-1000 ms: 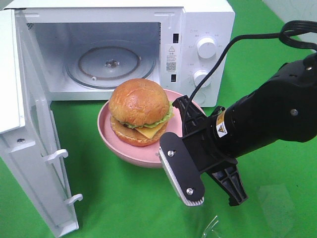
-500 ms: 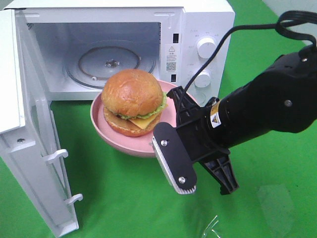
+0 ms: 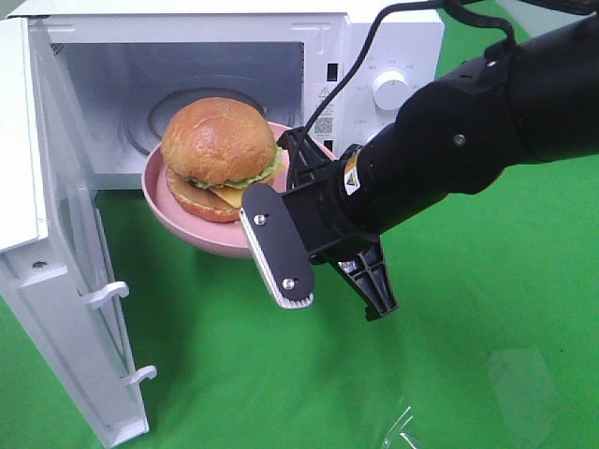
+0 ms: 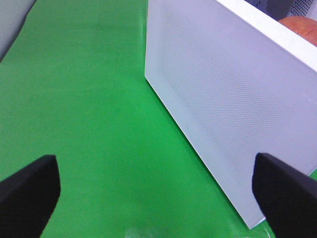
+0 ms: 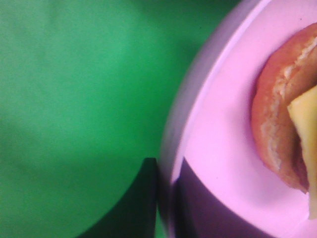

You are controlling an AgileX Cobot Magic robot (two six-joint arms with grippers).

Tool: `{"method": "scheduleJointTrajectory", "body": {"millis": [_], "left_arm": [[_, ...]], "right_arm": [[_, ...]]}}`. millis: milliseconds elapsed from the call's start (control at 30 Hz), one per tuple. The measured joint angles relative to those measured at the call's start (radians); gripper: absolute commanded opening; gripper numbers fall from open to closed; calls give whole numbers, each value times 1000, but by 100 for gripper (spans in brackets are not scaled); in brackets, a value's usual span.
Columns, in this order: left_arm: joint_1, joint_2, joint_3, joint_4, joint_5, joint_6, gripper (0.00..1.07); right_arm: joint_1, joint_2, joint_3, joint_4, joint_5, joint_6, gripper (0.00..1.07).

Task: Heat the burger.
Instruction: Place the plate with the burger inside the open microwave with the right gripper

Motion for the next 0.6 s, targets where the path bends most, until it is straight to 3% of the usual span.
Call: {"method": "scheduleJointTrajectory", "body": {"millis": [600], "left_arm": [[0,0,0,0,0,0,97]], "right_arm": [[-8,178,-258,-104,126,136,0]]}}
